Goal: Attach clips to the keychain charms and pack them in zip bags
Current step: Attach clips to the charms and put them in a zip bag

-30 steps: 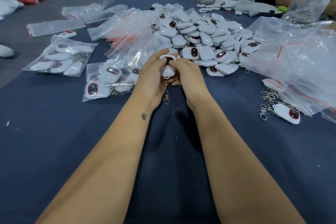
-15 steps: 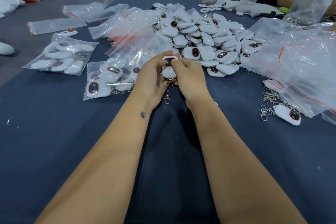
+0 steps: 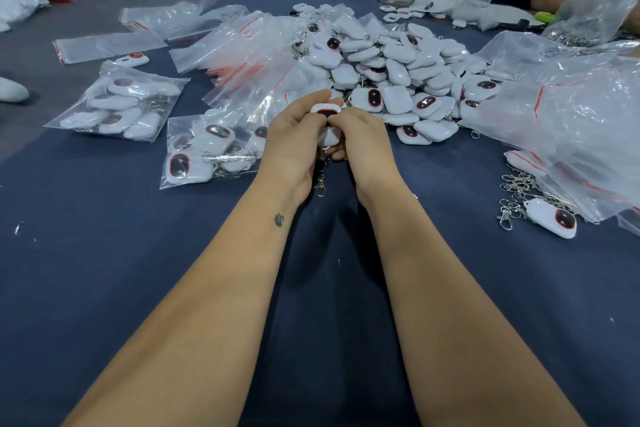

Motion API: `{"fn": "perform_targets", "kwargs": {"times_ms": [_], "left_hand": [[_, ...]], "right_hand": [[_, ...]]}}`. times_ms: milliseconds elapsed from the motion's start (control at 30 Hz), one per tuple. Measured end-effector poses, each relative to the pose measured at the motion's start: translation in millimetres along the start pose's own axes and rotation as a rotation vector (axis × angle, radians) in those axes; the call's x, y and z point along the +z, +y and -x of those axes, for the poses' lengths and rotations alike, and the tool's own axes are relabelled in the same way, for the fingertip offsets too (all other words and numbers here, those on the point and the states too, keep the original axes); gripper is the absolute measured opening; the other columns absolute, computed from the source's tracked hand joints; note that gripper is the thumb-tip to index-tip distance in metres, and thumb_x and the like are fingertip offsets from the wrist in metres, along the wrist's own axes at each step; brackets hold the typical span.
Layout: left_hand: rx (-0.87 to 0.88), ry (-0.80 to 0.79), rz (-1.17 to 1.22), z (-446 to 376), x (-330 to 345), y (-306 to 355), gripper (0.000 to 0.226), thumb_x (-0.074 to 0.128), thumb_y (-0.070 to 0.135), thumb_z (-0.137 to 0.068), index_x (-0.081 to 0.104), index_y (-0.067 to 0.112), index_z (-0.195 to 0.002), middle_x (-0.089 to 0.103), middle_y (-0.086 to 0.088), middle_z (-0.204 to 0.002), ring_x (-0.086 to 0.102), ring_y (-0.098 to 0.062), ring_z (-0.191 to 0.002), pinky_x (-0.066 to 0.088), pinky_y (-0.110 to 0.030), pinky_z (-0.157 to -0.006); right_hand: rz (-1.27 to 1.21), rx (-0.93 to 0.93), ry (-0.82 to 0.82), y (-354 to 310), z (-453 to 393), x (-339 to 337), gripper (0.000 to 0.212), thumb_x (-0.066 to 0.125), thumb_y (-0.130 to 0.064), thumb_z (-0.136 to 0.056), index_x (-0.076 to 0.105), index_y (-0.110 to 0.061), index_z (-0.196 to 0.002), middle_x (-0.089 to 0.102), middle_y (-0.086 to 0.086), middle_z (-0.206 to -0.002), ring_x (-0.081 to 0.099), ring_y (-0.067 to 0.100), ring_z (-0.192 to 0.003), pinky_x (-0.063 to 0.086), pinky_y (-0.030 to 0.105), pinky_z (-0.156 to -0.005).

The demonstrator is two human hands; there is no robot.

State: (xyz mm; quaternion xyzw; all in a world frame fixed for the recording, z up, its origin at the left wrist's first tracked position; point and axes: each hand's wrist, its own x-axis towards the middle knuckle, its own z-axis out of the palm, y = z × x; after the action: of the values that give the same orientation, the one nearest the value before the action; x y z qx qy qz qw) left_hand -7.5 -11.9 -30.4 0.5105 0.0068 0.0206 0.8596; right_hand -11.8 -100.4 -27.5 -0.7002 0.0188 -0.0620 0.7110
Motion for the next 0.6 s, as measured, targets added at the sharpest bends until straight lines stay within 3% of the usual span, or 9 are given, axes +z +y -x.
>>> {"fn": "perform_targets", "kwargs": {"times_ms": [133, 267, 367, 467, 533, 600], "left_hand": [[0.004, 0.003, -0.098, -1, 1, 0, 0.026, 0.049, 0.0, -0.097, 0.067, 0.015, -0.108, 0.072, -0.012, -0.107, 0.068, -0.02, -0.086, 0.056, -0.031, -0.07], [0.115, 0.064, 0.021, -5, -10, 17, 0.021, 0.053, 0.005, -0.095, 0.068, 0.018, -0.101, 0.075, 0.0, -0.101, 0.071, -0.015, -0.097, 0.056, -0.027, -0.082], [0.238, 0.253, 0.041, -4, -24, 35, 0.024, 0.049, -0.002, -0.09, 0.065, 0.017, -0.093, 0.074, 0.0, -0.084, 0.071, -0.014, -0.08, 0.054, -0.023, -0.064], [0.364, 0.421, -0.283, 0, -29, 39, 0.025, 0.048, 0.0, -0.083, 0.064, 0.019, -0.086, 0.07, 0.003, -0.077, 0.063, -0.008, -0.069, 0.047, -0.019, -0.05], [0.419, 0.428, -0.586, -1, -31, 38, 0.018, 0.052, 0.012, -0.082, 0.064, 0.024, -0.089, 0.069, 0.008, -0.081, 0.063, -0.012, -0.081, 0.054, -0.03, -0.067], [0.425, 0.387, -0.934, -4, -34, 32, 0.017, 0.058, 0.029, -0.081, 0.063, 0.028, -0.097, 0.065, 0.013, -0.084, 0.058, -0.022, -0.103, 0.048, -0.039, -0.088]], "right_hand": [[-0.058, 0.03, 0.078, -1, -2, 0, 0.015, 0.055, -0.013, -0.088, 0.061, -0.011, -0.075, 0.056, -0.004, -0.06, 0.047, 0.01, -0.052, 0.038, 0.021, -0.049], [-0.132, 0.096, 0.211, -1, -6, -3, 0.016, 0.061, -0.019, -0.087, 0.058, -0.02, -0.07, 0.051, -0.009, -0.06, 0.041, 0.009, -0.05, 0.033, 0.016, -0.044], [-0.188, 0.115, 0.249, -1, -9, -5, 0.015, 0.06, -0.018, -0.086, 0.057, -0.018, -0.072, 0.052, -0.004, -0.066, 0.043, 0.012, -0.053, 0.036, 0.018, -0.046], [-0.225, 0.096, 0.235, 0, -10, -3, 0.011, 0.057, -0.011, -0.087, 0.054, -0.013, -0.077, 0.058, -0.001, -0.068, 0.054, 0.015, -0.056, 0.044, 0.023, -0.054], [-0.283, 0.08, 0.199, -1, -8, -2, 0.011, 0.052, -0.002, -0.086, 0.051, -0.011, -0.08, 0.059, 0.0, -0.068, 0.061, 0.016, -0.059, 0.049, 0.024, -0.059], [-0.36, 0.067, 0.161, -1, -8, -1, 0.014, 0.047, 0.005, -0.086, 0.051, -0.008, -0.083, 0.06, 0.003, -0.074, 0.067, 0.02, -0.07, 0.055, 0.024, -0.065]]}}
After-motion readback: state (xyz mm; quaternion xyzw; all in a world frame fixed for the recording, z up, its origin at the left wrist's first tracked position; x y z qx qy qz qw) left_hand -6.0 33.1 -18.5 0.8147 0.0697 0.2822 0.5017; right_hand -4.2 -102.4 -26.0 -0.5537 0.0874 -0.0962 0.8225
